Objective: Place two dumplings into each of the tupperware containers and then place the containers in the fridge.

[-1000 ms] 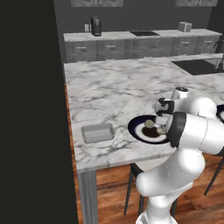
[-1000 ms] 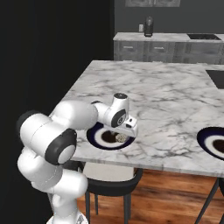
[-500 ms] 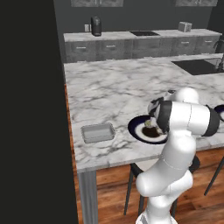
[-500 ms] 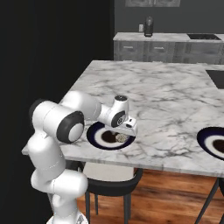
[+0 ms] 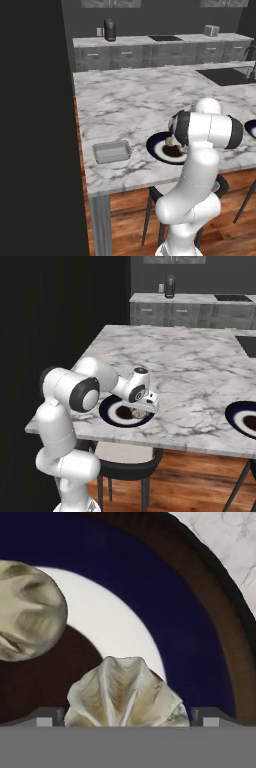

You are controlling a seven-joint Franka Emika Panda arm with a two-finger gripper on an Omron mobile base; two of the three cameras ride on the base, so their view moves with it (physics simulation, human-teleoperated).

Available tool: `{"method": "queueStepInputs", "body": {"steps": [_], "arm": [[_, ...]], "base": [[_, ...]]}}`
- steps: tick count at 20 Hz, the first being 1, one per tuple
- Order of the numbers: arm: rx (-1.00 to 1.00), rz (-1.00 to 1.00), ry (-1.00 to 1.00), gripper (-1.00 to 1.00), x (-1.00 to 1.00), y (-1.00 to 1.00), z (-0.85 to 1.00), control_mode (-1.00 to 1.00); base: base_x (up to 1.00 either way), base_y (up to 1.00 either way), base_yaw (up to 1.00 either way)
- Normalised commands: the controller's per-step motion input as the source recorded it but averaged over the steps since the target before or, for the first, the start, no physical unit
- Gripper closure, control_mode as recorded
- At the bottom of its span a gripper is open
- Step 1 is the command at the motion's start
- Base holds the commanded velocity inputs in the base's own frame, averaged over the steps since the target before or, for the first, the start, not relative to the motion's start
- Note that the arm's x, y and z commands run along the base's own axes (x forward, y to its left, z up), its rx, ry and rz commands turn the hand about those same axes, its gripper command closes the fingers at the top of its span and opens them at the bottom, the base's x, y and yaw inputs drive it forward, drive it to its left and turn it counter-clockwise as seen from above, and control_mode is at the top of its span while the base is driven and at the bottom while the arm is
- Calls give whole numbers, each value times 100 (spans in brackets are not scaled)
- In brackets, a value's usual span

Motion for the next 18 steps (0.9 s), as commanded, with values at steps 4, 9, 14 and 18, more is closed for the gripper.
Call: {"method": "queueStepInputs", "body": {"steps": [4,9,14,18], "arm": [[0,0,2,100,0,0,-30,-100],[0,0,1,100,0,0,-24,-100],[-3,0,0,100,-26,26,31,-100],[-6,0,-1,100,-34,51,70,-100]], "base": [[0,0,0],[0,0,0],[0,0,0],[0,0,0]]}}
